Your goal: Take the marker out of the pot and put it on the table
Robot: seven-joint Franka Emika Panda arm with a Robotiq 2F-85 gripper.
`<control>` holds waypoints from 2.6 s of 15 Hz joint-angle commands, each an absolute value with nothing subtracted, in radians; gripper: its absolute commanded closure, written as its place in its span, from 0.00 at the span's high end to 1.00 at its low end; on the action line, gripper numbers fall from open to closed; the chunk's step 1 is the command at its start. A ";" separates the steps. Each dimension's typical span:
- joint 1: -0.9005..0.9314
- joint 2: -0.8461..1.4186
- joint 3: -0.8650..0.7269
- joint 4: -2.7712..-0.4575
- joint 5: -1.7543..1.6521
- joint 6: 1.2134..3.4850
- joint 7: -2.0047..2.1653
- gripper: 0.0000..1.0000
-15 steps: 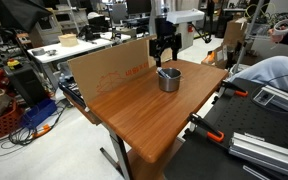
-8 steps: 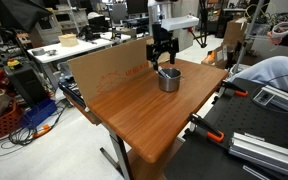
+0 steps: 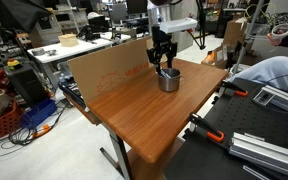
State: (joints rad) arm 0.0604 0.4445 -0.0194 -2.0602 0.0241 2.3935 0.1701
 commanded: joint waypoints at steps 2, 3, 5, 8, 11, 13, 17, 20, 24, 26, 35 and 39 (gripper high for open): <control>0.070 0.468 -0.030 -2.032 0.002 2.389 0.197 0.25; 0.070 0.469 -0.030 -2.030 0.002 2.387 0.196 0.16; 0.072 0.467 -0.032 -2.030 -0.002 2.385 0.199 0.01; 0.067 0.465 -0.026 -2.033 0.011 2.385 0.191 0.05; 0.068 0.442 -0.020 -2.050 0.012 2.395 0.182 0.05; 0.066 0.428 -0.013 -2.053 0.021 2.388 0.180 0.05; 0.058 0.378 0.006 -2.054 0.057 2.359 0.178 0.05; 0.045 0.331 0.001 -2.038 0.080 2.304 0.193 0.05; -0.010 0.286 -0.012 -1.982 0.170 2.135 0.181 0.05; -0.040 0.277 -0.030 -1.951 0.212 2.068 0.179 0.05; -0.172 0.409 -0.098 -1.814 0.325 1.888 0.132 0.05; -0.200 0.511 -0.102 -1.753 0.336 1.872 0.130 0.05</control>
